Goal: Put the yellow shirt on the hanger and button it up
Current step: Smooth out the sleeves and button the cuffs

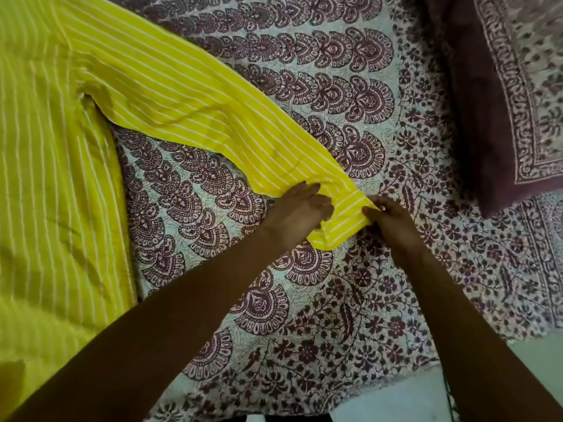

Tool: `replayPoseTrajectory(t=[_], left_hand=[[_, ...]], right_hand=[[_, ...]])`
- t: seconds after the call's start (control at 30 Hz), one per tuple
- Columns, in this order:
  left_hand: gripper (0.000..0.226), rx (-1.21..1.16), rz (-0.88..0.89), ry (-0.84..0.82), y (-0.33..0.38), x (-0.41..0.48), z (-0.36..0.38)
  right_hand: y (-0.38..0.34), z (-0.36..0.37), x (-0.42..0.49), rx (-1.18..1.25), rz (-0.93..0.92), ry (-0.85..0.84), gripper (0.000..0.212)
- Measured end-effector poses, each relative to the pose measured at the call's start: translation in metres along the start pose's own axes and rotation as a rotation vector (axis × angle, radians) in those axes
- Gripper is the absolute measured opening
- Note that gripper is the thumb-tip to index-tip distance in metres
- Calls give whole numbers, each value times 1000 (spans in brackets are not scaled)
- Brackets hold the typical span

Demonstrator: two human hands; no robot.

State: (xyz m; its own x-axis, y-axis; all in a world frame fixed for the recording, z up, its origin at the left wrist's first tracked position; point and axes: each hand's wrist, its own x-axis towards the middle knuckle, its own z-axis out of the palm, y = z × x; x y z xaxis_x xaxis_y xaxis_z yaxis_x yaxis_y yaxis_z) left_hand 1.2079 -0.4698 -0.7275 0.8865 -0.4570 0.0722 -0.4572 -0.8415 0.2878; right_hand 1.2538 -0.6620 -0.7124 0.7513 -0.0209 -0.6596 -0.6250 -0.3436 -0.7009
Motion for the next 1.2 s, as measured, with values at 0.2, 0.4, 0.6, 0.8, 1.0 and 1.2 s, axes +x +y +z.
replayPoseTrajectory(t=[0.2, 0.4, 0.6, 0.8, 1.0, 1.2], left_hand=[[22, -910, -942, 323, -20, 28, -14], [16, -1083, -1308, 609, -52, 36, -4], [39, -787, -1190, 675, -50, 34, -6], [17, -570, -924, 438, -65, 52, -20], [37, -618, -993, 190, -76, 62, -20], [32, -403, -846, 15, -84, 64, -26]], right_hand=[[-57, 13, 13, 602, 99, -223, 19], [-101, 58, 36, 284, -231, -145, 19], [-71, 84, 48, -188, -439, -34, 19], [-75, 101, 61, -309, -406, 45, 19], [-81, 109, 61, -568, -380, 122, 37], [-72, 104, 63, -343, -360, 121, 13]])
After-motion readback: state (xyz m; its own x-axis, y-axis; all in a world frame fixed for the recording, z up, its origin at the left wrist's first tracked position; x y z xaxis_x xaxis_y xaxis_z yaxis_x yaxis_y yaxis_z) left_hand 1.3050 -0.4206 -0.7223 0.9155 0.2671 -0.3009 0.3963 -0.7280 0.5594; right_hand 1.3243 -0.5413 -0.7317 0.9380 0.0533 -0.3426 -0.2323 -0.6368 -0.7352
